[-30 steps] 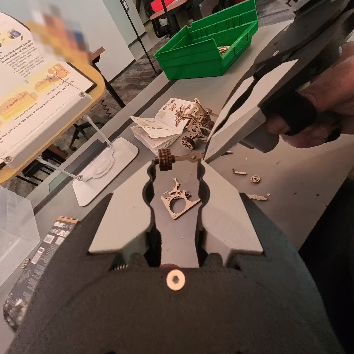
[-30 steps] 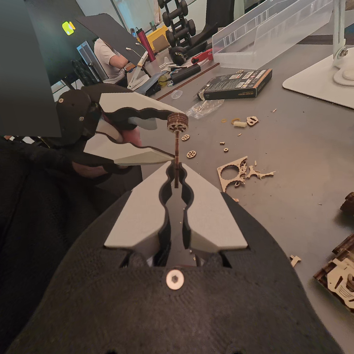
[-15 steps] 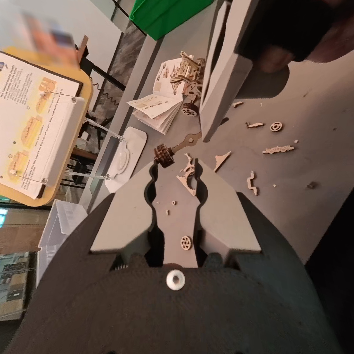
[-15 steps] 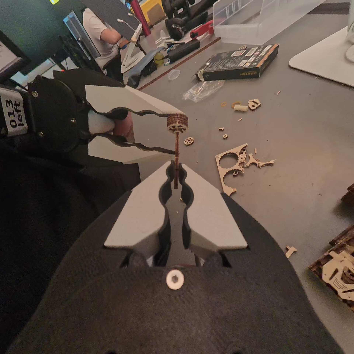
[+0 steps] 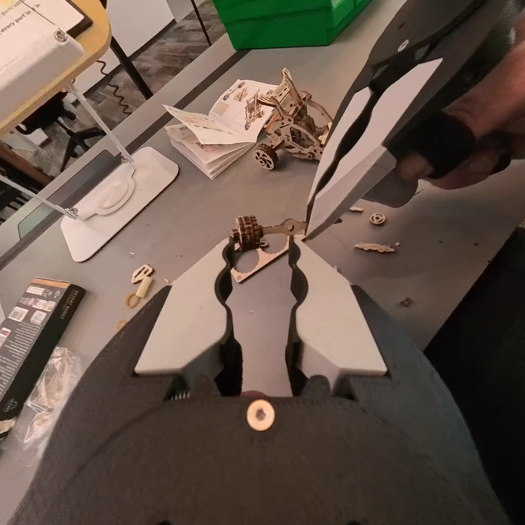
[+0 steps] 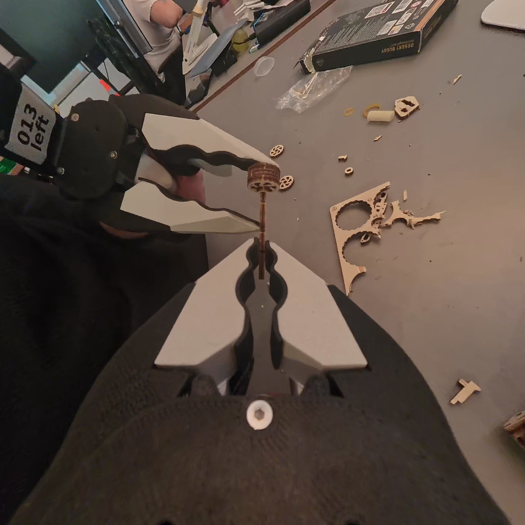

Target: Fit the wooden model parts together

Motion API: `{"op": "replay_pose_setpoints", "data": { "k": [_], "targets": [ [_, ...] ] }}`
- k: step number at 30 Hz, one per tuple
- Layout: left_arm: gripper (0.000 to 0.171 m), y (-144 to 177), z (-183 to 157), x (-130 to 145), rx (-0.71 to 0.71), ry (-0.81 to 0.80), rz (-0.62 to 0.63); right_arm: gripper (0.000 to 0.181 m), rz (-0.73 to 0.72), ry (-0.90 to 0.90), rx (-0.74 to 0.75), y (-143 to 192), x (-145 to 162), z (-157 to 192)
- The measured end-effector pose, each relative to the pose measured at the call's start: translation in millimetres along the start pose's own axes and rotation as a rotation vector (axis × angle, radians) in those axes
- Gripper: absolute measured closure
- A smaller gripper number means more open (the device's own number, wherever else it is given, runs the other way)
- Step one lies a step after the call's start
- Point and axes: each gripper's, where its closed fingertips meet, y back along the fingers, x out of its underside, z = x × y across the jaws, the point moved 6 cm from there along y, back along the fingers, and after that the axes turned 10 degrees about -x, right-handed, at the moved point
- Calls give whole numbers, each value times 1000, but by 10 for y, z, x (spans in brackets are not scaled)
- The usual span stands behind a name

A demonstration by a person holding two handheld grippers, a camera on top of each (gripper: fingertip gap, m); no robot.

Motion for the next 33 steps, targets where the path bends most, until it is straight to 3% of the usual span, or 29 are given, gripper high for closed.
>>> {"op": "replay_pose_setpoints", "data": {
  "k": [6, 10, 21, 24, 27, 33],
  "targets": [
    [123, 1, 35, -9, -71, -54, -6, 181, 1, -14, -5, -11, 3, -15],
    [134, -1, -17, -5, -55, -95, -19, 181, 2, -20, -9, -14, 10, -25],
    [134, 14, -89, -55, -106, -341, -44, 181, 31, -8, 5, -17, 44, -13],
    [142, -9, -87, -12, -108, -387, -15, 181, 50, -15, 5, -32, 83, -18],
    [145, -41, -81, 74, -101, -385, 36, 181, 56, -27, 9, -25, 101, -47],
    [131, -89, -191, 394, 6, -277, 150, 181, 204, -38, 26, -157, 232, -139]
  ]
}}
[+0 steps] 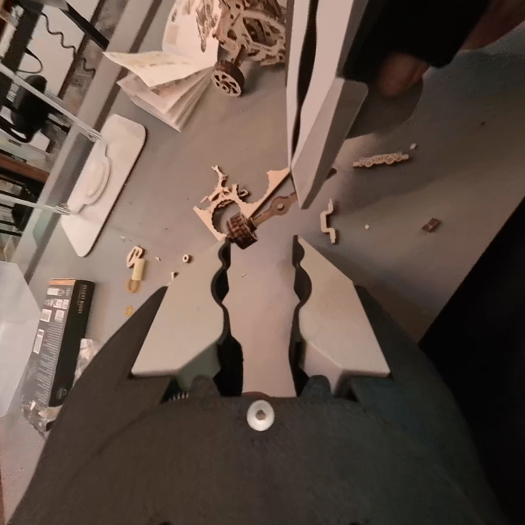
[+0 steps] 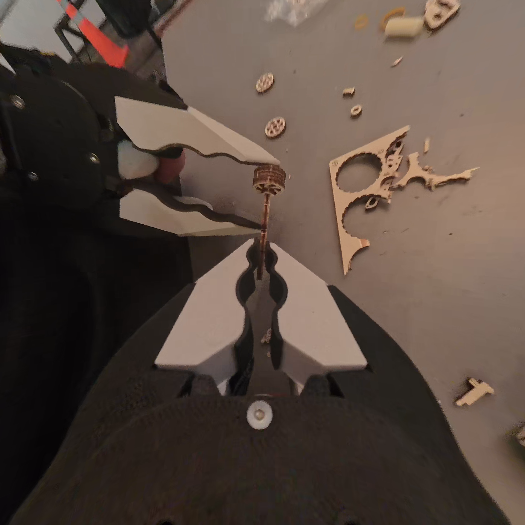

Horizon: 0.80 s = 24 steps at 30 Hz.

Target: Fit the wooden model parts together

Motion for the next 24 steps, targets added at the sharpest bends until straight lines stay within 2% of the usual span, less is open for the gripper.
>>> {"op": "replay_pose_setpoints", "data": {
  "k": [4, 8, 15, 24],
  "targets": [
    [127, -43, -56, 89, 18, -18, 33, 181, 65, -5, 6, -112, 54, -83],
    [146, -49, -51, 144, -21, -121, 58, 181, 96, -5, 10, -142, 80, -103],
    [159, -79, -53, 167, -31, -261, 80, 181, 130, 4, 20, -141, 75, -139],
    [161, -88, -33, 178, 11, -343, 38, 181, 145, 32, 19, -143, 66, -143]
  ]
}}
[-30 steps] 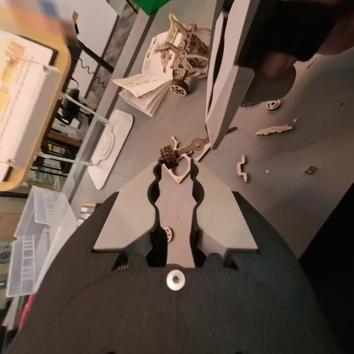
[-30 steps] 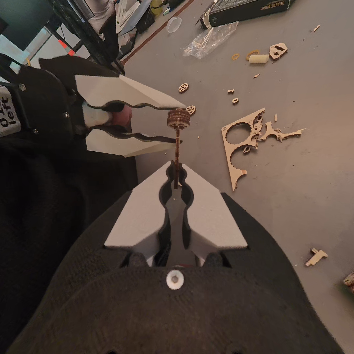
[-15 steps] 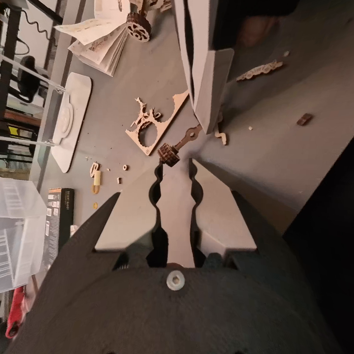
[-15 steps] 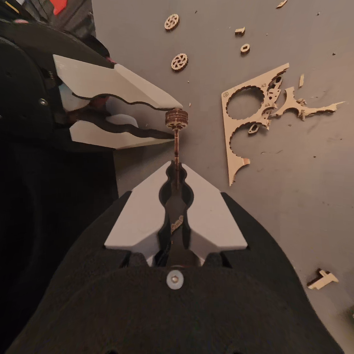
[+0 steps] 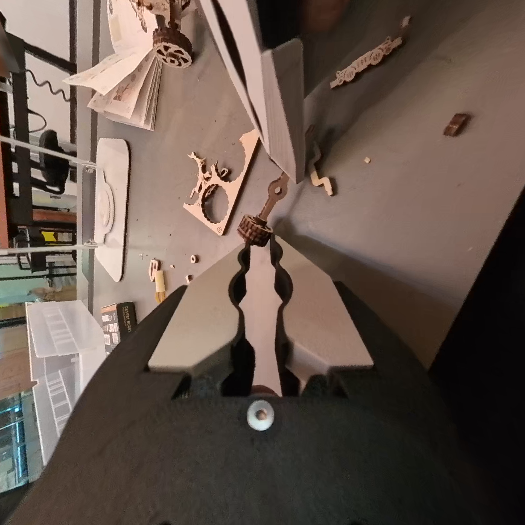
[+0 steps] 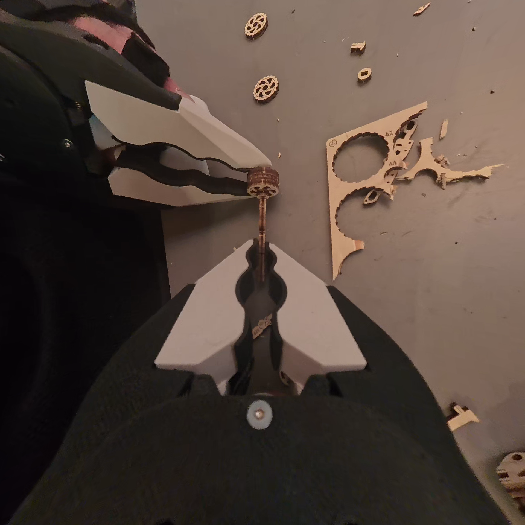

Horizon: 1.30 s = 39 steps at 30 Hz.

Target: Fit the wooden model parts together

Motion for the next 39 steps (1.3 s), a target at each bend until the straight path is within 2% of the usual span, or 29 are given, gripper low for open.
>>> {"op": "replay_pose_setpoints", "data": {
  "k": [9, 12, 19, 32, 34, 37, 39],
  "targets": [
    [162, 13, 2, 32, 61, 37, -76, 181, 13, 30, 3, 19, -6, -29],
    [162, 6, 19, 48, 92, 100, -90, 181, 17, 41, 3, 17, -12, -32],
    [163, 16, 21, 57, 126, 69, -124, 181, 23, 49, -3, 19, -15, -39],
    [162, -36, 47, 43, 175, 117, -178, 181, 23, 50, -2, 11, -22, -41],
    [153, -36, 74, 43, 195, 191, -168, 181, 18, 65, -6, -2, -31, -17],
    [141, -38, 136, 71, 209, 215, -126, 178, 15, 93, -5, 20, -72, 23],
    [126, -37, 171, 71, 229, 234, -122, 171, 43, 101, -19, 35, -74, 47]
  ]
}}
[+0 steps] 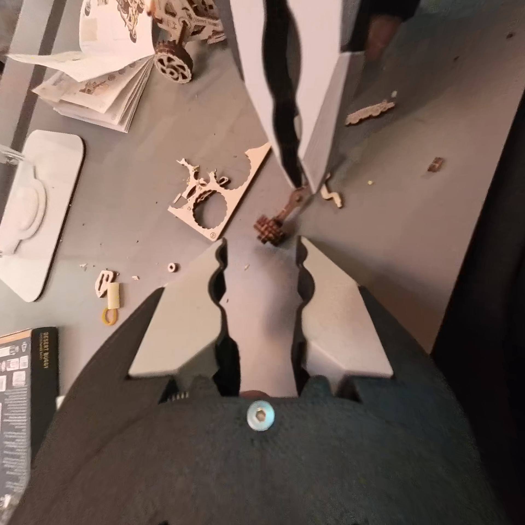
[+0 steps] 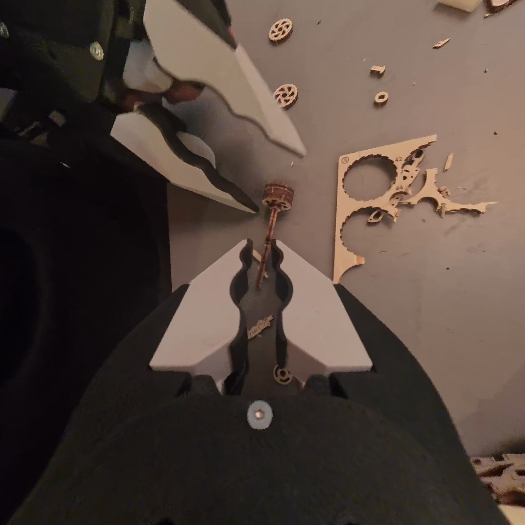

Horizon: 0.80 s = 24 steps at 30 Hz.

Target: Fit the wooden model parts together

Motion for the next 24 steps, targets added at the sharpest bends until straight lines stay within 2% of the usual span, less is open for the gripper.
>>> {"op": "replay_pose_setpoints", "data": {
  "k": [2, 4, 8, 10, 12, 13, 17, 19, 24],
  "targets": [
    [116, 20, 21, -4, 14, 0, 4, 163, 31, 5, 15, 51, 37, 0],
    [115, 47, 14, -50, 39, -15, -13, 161, 8, -4, 7, 135, 60, 20],
    [120, 44, 21, -112, 52, -149, -14, 161, -11, -20, 45, 328, 140, 76],
    [127, -3, -9, -69, 112, -192, 15, 163, -25, -31, 64, 427, 174, 113],
    [150, -32, -31, -56, 144, -211, 9, 163, -40, -41, 73, 482, 195, 151],
    [154, -48, -34, -56, 146, -211, 2, 162, -49, -46, 76, 495, 202, 170],
    [155, -68, -39, -73, 139, -182, -12, 157, -61, -40, 83, 470, 233, 237],
    [156, -74, -52, -87, 174, -113, -18, 157, -58, -12, 107, 447, 236, 253],
    [157, -89, 48, -121, 264, 183, -76, 156, -14, 36, 173, 383, 277, 182]
  ]
}}
